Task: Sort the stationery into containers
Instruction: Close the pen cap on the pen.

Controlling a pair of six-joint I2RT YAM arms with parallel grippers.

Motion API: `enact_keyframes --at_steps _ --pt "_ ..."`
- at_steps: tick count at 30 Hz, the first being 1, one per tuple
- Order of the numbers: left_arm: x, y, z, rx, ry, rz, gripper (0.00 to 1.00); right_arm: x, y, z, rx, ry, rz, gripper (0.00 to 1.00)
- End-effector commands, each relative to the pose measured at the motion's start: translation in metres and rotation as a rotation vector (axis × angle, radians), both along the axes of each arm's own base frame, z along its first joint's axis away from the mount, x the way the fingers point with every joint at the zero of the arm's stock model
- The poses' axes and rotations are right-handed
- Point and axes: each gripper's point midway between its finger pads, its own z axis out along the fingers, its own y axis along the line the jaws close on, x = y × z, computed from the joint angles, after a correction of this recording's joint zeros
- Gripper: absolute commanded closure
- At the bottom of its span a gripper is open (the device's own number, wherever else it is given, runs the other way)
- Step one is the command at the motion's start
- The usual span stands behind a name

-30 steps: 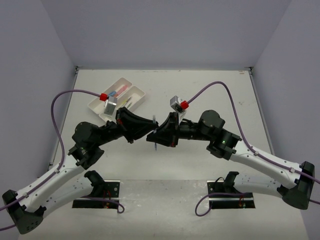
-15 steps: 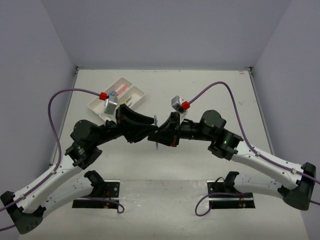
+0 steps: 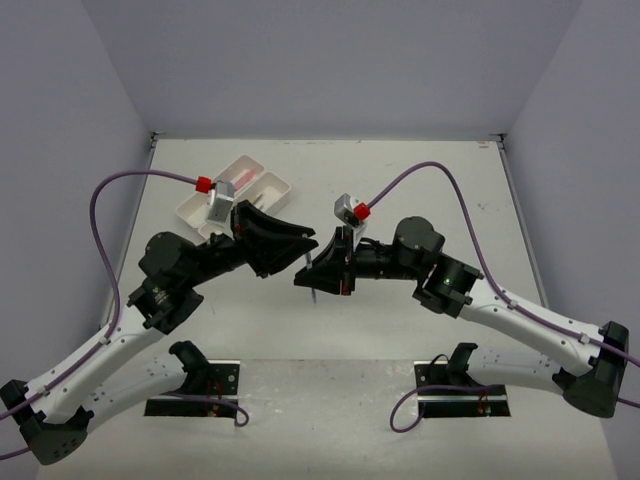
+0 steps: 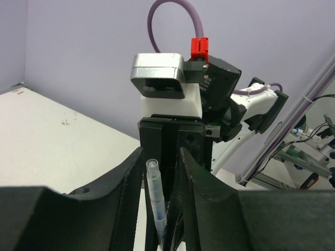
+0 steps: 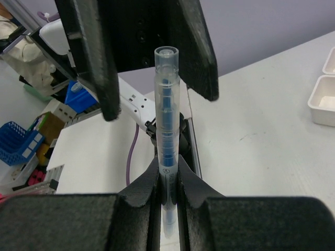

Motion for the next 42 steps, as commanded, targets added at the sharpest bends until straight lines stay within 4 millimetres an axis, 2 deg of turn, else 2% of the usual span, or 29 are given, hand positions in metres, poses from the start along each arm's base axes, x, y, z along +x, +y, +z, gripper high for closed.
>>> enact_keyframes --at_steps 1,10,16,20,22,23,24,26,30,31,33,35,37,38,39,40,41,42 --pt "-0.001 0.002 0.012 -0.013 -0.036 0.007 0.67 -0.002 -0.004 0.028 0.047 -0.063 0.006 1.0" --pt "-0.003 0.0 0.004 -0.022 -0.009 -0.008 1.0 0.001 -0.007 0.034 0.07 -0.077 -0.025 1.0" --pt "-0.006 -0.006 -0.015 -0.007 0.038 -0.058 1.0 0.011 -0.005 0.056 0.1 -0.117 -0.069 1.0" --pt "-0.01 -0.007 -0.041 0.016 0.084 -0.079 1.0 0.033 0.001 0.086 0.091 -0.152 -0.126 1.0" --pt "-0.012 -0.007 -0.054 0.02 0.115 -0.088 1.0 0.042 -0.001 0.116 0.132 -0.182 -0.149 1.0" --pt "-0.013 -0.006 -0.053 0.014 0.11 -0.091 1.0 0.044 0.0 0.126 0.146 -0.193 -0.152 1.0" --pt "-0.014 -0.008 -0.064 0.02 0.14 -0.102 1.0 0.053 0.0 0.13 0.138 -0.191 -0.172 1.0" --pt "-0.021 -0.009 -0.073 0.012 0.17 -0.128 1.0 0.068 -0.001 0.158 0.172 -0.209 -0.194 1.0" --pt "-0.032 -0.015 -0.102 0.031 0.218 -0.154 1.0 0.082 0.0 0.181 0.208 -0.215 -0.209 1.0" --pt "-0.034 -0.016 -0.105 0.035 0.226 -0.152 1.0 0.085 0.002 0.182 0.208 -0.211 -0.207 1.0" --pt "-0.033 -0.015 -0.108 0.043 0.222 -0.136 1.0 0.088 0.007 0.175 0.198 -0.201 -0.192 1.0" --pt "-0.027 -0.011 -0.098 0.043 0.205 -0.087 1.0 0.081 0.013 0.156 0.178 -0.195 -0.126 1.0" --pt "0.0 0.003 -0.08 0.077 0.195 0.098 1.0 0.062 0.017 0.115 0.146 -0.191 -0.003 1.0" --pt "0.012 0.009 -0.076 0.099 0.203 0.176 1.0 0.059 0.017 0.098 0.13 -0.175 0.016 0.99" --pt "0.031 0.018 -0.087 0.172 0.219 0.293 1.0 0.059 0.019 0.069 0.102 -0.145 0.025 0.83" --pt "0.036 0.022 -0.086 0.198 0.239 0.334 1.0 0.058 0.017 0.057 0.094 -0.132 0.022 0.75" --pt "0.043 0.027 -0.075 0.198 0.221 0.38 1.0 0.058 0.016 0.045 0.084 -0.118 0.015 0.68" --pt "0.046 0.032 -0.053 0.189 0.17 0.408 1.0 0.055 0.013 0.039 0.084 -0.115 0.016 0.57"
